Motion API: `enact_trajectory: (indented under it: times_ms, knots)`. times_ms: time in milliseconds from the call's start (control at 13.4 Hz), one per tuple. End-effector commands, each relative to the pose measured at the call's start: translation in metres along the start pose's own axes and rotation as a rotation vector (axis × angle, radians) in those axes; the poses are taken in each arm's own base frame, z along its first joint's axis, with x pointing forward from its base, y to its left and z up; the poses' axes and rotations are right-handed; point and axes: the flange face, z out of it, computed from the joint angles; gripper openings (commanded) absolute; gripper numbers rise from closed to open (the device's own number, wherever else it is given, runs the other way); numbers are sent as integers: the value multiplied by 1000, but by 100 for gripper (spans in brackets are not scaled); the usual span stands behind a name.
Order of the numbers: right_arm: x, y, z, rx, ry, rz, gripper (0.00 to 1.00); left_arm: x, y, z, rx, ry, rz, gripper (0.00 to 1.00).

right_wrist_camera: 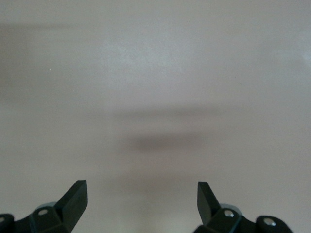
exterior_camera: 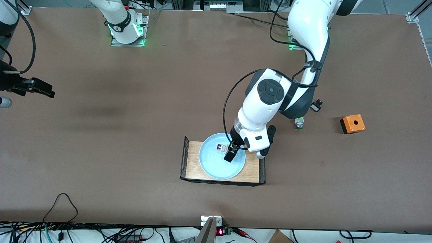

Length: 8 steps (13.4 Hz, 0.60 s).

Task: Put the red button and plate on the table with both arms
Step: 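Lower the left gripper onto the green button switch on the plate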

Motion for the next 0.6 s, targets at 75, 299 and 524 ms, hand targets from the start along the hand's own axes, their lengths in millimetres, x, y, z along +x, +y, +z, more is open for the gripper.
enact_trajectory:
  times_ms: [75, 299, 524]
  knots:
    - [-2, 2, -3, 17, 5, -6, 100, -3, 8, 13, -37, 24, 1, 100]
    - [-2, 2, -4, 17, 6, -6, 100, -5, 6, 21, -32, 37, 7, 100]
    - [-2, 2, -3, 17, 3, -6, 100, -5, 4, 27, -26, 38, 6, 100]
